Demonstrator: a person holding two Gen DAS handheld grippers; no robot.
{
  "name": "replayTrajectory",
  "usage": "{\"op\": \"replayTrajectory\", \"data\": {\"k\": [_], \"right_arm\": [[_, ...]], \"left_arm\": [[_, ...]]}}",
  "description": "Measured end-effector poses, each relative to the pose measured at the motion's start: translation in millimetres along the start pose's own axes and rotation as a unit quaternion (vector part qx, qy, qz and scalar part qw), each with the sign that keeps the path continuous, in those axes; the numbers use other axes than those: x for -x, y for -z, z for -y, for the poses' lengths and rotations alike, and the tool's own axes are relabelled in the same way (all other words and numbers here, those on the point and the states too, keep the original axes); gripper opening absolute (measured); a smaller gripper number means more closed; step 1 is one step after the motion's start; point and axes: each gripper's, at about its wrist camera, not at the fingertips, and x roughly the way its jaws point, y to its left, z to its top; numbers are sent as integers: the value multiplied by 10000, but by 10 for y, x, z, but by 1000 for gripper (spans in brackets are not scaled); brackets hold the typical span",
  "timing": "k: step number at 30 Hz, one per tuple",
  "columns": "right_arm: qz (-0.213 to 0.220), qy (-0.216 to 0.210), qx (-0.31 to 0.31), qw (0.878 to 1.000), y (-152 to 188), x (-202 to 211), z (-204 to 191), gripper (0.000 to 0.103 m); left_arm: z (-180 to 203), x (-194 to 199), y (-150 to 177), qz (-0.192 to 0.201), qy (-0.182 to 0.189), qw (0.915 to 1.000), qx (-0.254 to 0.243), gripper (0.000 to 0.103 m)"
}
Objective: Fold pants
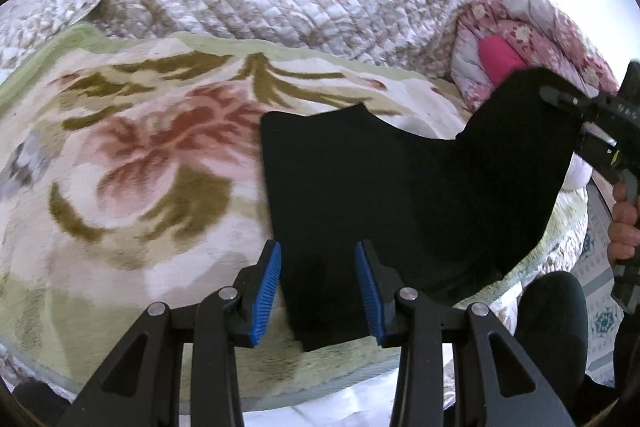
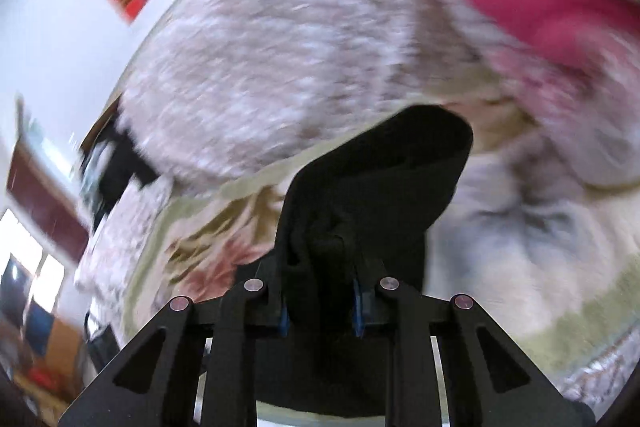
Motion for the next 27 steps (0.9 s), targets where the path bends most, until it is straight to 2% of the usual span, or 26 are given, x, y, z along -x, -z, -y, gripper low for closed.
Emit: {"op": "replayTrajectory", "data": {"k": [5, 9, 11, 13, 17, 19, 21, 24, 25, 27], "right_arm": [[-528, -449, 713, 9950, 200, -398, -567, 22], [-1461, -633, 1148, 9805, 659, -1011, -824, 22], [-1881, -512, 1359, 9714, 911, -1241, -896, 22], [-1905, -356, 1581, 9682, 1039, -1290, -966, 23], [-1790, -224, 1716, 9685, 995, -1228, -1043, 23], [-1799, -180, 1796, 9670, 1032, -1249, -1091, 25], [-1874, -211, 1806, 9653, 1104, -1255, -1086, 36], [-1932, -618, 1746, 9635, 1106, -1198, -1152, 54], [-1975, -896, 1707, 9612, 1095, -1147, -1172, 54], [-1904, -1193, 1655, 9603, 1054, -1035, -1184, 54]], "left_arm": [[-227, 77, 58, 60, -145, 9996, 221, 41], [-395, 111, 124, 62, -234, 9989, 397, 41], [-455, 126, 159, 65, -256, 9985, 470, 41], [-497, 145, 183, 82, -266, 9983, 511, 41], [-559, 161, 205, 109, -238, 9979, 590, 41], [-566, 155, 201, 124, -222, 9979, 600, 41], [-565, 157, 199, 128, -201, 9979, 606, 41], [-561, 185, 201, 146, -209, 9980, 571, 41], [-562, 194, 196, 154, -216, 9980, 568, 41], [-563, 216, 186, 179, -229, 9979, 573, 41]]}}
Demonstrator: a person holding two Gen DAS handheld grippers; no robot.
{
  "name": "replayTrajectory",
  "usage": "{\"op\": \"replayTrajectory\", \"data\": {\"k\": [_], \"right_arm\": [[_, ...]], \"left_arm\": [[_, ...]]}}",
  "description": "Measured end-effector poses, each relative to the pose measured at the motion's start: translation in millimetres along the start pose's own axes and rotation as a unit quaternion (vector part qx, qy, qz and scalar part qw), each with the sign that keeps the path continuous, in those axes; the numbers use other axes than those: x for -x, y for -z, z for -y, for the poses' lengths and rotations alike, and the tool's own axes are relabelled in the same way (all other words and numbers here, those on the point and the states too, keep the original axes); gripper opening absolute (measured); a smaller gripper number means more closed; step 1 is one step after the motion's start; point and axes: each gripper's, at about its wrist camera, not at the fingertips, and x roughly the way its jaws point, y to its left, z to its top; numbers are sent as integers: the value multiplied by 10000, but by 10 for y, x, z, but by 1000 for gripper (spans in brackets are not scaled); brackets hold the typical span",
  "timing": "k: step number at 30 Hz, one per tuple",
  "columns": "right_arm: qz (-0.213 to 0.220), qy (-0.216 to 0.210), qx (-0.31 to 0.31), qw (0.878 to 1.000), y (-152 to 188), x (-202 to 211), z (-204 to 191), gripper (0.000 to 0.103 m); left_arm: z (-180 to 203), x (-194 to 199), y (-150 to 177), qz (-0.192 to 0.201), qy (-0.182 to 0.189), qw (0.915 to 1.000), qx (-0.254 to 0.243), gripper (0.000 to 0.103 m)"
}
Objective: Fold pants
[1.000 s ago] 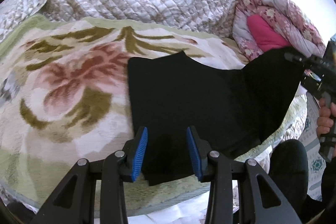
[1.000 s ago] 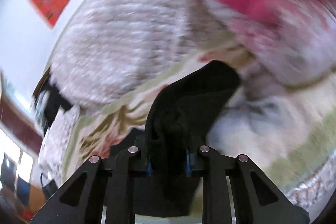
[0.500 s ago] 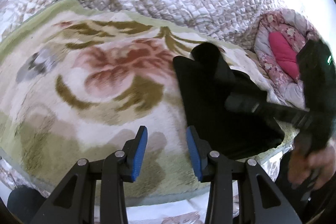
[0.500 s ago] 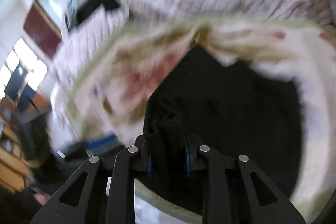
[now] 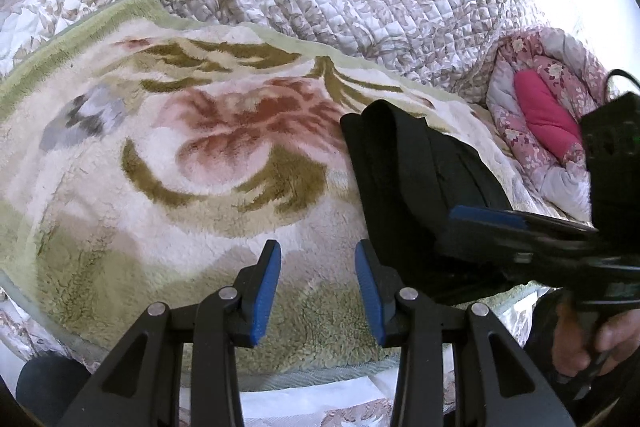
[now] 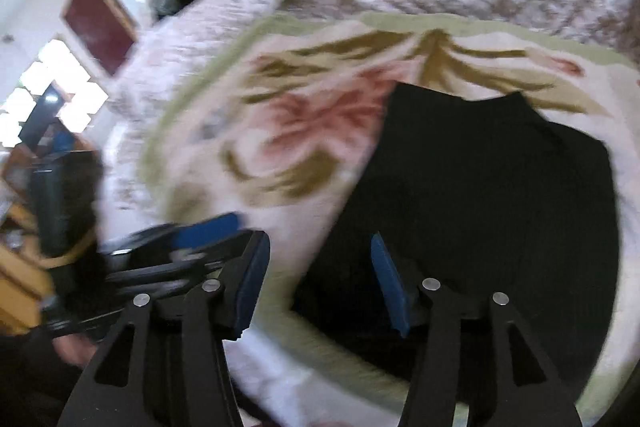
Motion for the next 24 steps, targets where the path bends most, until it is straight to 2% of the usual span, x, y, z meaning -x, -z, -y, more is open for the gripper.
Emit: {"op": "replayTrajectory", "data": {"k": [3, 5, 7, 8, 9, 10, 12, 14, 15, 16, 20, 24], "right_arm": [[496, 82, 8, 9987, 10, 282, 56, 54], [813, 504, -221, 9952, 54, 459, 231, 54], [941, 926, -513, 9899, 118, 538, 417, 45], [919, 1151, -774, 9861, 182, 543, 572, 32], [857, 1275, -919, 9839, 226, 518, 663, 26], [739, 1349, -1031, 9827, 271, 465, 745, 26], [416, 1166, -1036, 9869, 369, 293, 796, 26], [436, 1001, -805, 9908, 342, 308, 705, 26], [428, 668, -787, 9937, 305, 319, 686, 26], [437, 532, -804, 9944, 287, 329, 691, 26], [845, 814, -891, 9891, 150, 511, 896, 26], [957, 1176, -1123, 9820, 19, 584, 1247, 26]], "left_arm": [[27, 23, -32, 31, 22, 10000, -16, 41], [76, 39, -59, 57, 45, 9999, -73, 41], [129, 46, -88, 78, 85, 9998, -131, 41], [156, 41, -104, 81, 103, 9998, -155, 41], [188, 37, -120, 81, 121, 9997, -184, 41], [222, 30, -137, 80, 137, 9997, -207, 41], [298, 8, -173, 72, 175, 9994, -281, 41], [379, -10, -212, 59, 203, 9992, -349, 41], [426, -19, -238, 60, 221, 9990, -395, 41], [472, -31, -267, 67, 239, 9987, -443, 41], [653, -103, -427, 113, 338, 9974, -627, 41], [887, -276, -620, 152, 467, 9956, -803, 41]]}}
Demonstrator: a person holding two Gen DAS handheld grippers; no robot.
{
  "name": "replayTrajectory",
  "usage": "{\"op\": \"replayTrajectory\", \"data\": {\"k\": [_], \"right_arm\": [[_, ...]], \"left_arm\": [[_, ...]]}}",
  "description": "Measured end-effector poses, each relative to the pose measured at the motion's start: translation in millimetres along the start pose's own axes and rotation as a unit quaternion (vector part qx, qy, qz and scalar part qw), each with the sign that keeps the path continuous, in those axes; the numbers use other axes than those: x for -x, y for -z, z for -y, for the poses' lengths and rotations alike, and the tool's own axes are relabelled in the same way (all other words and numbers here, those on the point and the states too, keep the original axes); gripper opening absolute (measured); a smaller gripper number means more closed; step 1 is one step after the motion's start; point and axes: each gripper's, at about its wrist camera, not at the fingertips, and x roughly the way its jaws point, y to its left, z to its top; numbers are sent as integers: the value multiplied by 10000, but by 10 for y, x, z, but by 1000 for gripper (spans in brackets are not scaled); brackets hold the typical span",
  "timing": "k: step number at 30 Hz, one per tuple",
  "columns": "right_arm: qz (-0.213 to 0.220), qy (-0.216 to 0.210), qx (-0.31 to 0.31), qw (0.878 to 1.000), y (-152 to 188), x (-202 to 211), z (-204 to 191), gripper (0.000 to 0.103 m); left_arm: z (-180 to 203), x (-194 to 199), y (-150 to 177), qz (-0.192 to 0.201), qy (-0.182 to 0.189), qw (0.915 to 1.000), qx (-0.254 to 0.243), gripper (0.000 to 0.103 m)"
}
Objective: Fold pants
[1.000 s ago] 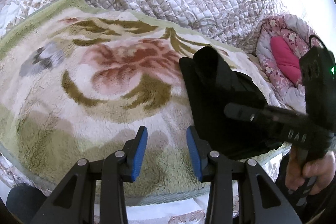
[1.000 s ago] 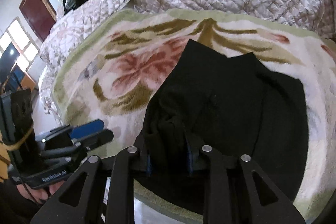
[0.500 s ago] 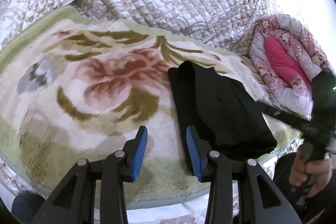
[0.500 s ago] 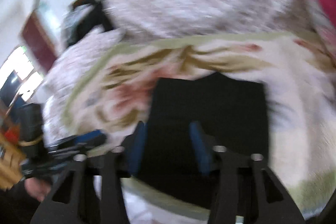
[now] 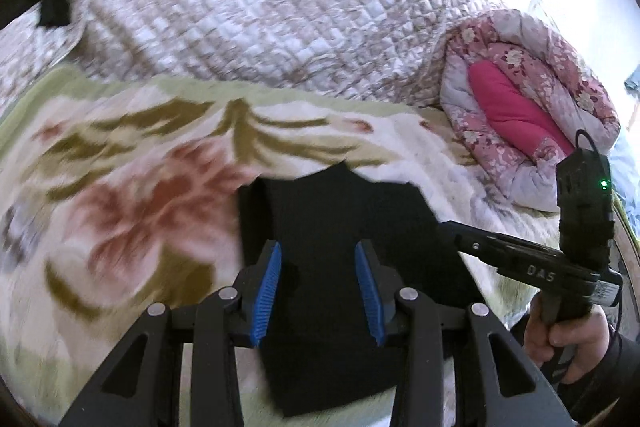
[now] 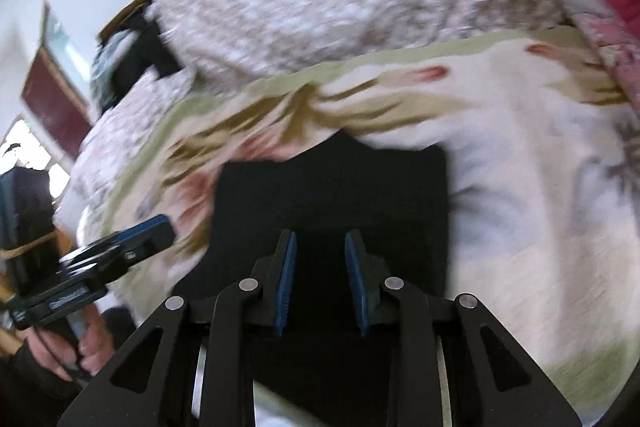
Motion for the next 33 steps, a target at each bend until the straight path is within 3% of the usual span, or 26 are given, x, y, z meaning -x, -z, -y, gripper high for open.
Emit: {"op": "replayTrajectory", "data": {"k": [5, 10, 11, 15, 20, 26, 33], "right_arm": [[-5, 160, 125, 9998, -186, -116, 89, 26], [-335, 427, 289, 9981, -239, -460, 199, 26], [-365, 527, 290, 9975, -231, -509, 238, 26], [-222, 564, 191, 9980, -197, -561, 360, 23], [-381, 695, 205, 9966, -210, -450, 289, 25], [-215, 665, 360, 9969, -37, -119, 83, 25], [-214, 582, 707, 9956, 287, 116, -225, 25]], "left_arm": [[157, -408, -165, -82, -86, 9995, -278, 41], [-9, -709, -39, -346, -424, 9983, -219, 41], [-29, -710, -7, -292, -551, 9977, -281, 42], [-72, -727, 20, -250, -476, 9984, -196, 43], [-65, -719, 15, -260, -496, 9982, -226, 43], [-7, -517, 19, -317, -645, 9972, -229, 43], [135, -189, 158, -273, -553, 9975, -341, 43]]}}
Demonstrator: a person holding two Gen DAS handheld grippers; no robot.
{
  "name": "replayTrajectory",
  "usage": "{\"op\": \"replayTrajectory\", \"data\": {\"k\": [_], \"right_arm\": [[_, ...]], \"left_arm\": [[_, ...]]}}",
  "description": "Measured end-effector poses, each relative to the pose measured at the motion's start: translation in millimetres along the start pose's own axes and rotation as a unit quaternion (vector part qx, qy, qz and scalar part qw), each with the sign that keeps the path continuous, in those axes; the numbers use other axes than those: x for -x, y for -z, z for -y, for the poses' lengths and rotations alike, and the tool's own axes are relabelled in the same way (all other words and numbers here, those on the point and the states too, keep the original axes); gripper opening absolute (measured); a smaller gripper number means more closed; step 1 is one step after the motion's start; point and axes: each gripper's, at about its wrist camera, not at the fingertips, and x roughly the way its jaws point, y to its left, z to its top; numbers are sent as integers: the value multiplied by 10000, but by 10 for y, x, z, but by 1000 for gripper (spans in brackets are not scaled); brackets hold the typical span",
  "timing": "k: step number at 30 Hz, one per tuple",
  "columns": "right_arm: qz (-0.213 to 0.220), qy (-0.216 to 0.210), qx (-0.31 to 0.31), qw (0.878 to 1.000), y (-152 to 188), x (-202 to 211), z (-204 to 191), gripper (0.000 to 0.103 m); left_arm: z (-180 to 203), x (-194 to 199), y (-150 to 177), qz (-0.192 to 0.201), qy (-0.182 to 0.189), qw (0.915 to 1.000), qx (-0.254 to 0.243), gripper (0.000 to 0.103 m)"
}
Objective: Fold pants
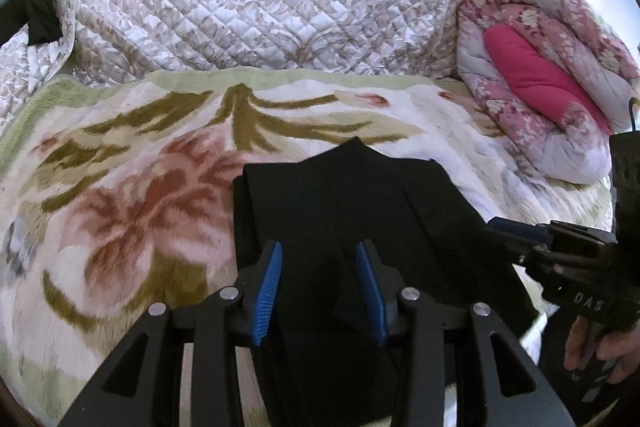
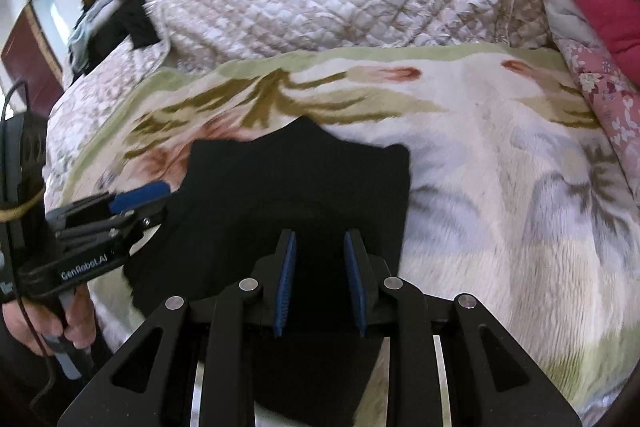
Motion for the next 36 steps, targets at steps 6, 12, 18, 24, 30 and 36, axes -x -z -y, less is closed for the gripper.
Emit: {"op": "replayTrajectory", "data": {"k": [6, 12, 18, 24, 30, 36], "right_arm": [[-154, 24, 429, 9990, 257, 35, -266, 31], [-163, 294, 928, 9951, 484, -104, -469, 49], [-125, 195, 744, 9970, 480, -101, -419, 49], [6, 179, 275, 9995, 461, 87, -282, 41], [253, 315, -59, 9992, 487, 262, -70, 41], [-73, 120, -740, 9972, 516, 152, 228, 41]], "left_arm": [[62, 238, 227, 109, 350, 9993, -54, 43], [17, 197, 495, -87, 155, 9998, -76, 43], [-5, 162, 518, -145, 152, 9998, -19, 41], [-24, 185, 520, -113, 120, 9999, 27, 35], [-121, 209, 451, -107, 386, 9989, 258, 35], [-214, 106, 403, -288, 704, 9951, 636, 42]]}}
